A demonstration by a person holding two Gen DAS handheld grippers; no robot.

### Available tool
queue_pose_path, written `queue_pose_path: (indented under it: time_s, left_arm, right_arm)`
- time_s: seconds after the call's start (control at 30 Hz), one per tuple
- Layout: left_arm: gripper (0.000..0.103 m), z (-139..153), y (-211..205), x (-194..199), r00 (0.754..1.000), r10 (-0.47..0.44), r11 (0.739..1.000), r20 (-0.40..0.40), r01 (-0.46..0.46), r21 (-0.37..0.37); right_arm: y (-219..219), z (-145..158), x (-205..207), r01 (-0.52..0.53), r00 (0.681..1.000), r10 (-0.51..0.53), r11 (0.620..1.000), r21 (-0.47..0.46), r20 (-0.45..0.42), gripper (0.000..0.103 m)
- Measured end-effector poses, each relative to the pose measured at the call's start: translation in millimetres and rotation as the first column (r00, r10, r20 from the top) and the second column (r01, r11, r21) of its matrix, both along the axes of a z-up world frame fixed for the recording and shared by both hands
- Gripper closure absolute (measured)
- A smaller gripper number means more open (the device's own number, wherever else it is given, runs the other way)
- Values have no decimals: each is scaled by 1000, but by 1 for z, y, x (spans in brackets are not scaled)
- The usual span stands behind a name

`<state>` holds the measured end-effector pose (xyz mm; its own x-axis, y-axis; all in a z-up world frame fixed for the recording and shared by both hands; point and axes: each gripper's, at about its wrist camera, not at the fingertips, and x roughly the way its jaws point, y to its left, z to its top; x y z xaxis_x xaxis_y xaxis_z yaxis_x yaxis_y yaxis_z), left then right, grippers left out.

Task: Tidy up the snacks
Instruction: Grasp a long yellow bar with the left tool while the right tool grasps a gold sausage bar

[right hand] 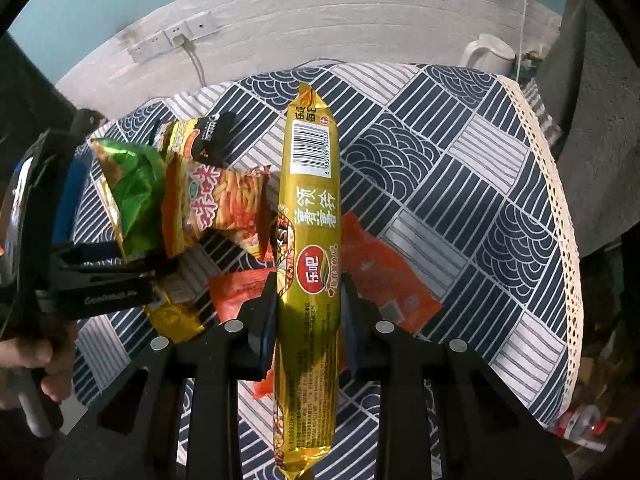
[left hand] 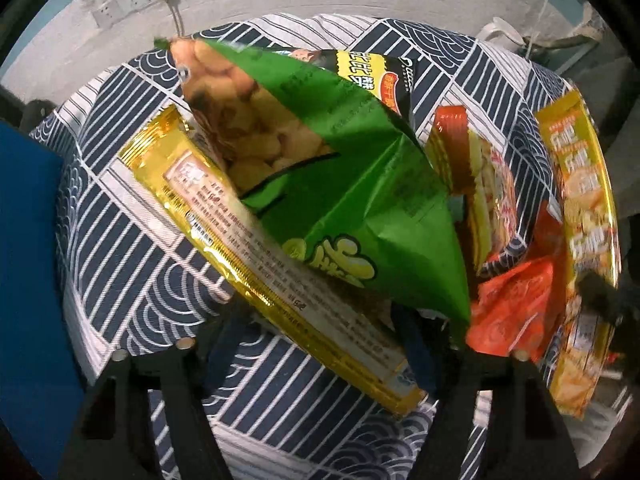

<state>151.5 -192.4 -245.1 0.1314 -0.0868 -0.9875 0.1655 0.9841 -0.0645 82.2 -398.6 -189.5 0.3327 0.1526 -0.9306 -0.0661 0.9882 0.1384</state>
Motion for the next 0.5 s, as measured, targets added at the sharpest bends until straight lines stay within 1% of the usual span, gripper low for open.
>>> queue_pose_path:
  time_s: [0.1, 0.13, 0.2, 0.3, 0.43, 0.47, 0.5]
  left_arm:
    - [46, 3, 16, -7, 1000, -10, 1000, -1, 10, 7]
    - [48, 4, 23, -10, 1000, -6, 1000, -6, 6, -1]
    - [56, 5, 35, -16, 1000, -7, 1000, -12, 7, -6]
    - [61, 8, 53, -25, 1000, -2, 1000, -11, 2, 3]
    - [59, 11, 66, -24, 1000, 19, 1000, -9, -19, 4]
    - [55, 12, 67, -22, 1000, 18, 1000, -1, -18, 6]
    - [49, 12, 68, -19, 1000, 15, 1000, 9, -15, 15]
  right_arm:
    - [2, 0, 1, -5, 1000, 5, 1000, 0, -2, 77]
    - [3, 0, 1, -4, 1000, 4, 1000, 1, -3, 77]
    - [6, 0, 0, -7, 1000, 7, 1000, 3, -7, 77]
    - [11, -1, 1, -15, 1000, 15, 1000, 3, -9, 77]
    - [19, 0, 3, -25, 1000, 25, 1000, -2, -10, 77]
    - [20, 0, 3, -27, 1000, 27, 1000, -3, -9, 77]
    - [21, 0, 3, -29, 1000, 29, 1000, -5, -8, 77]
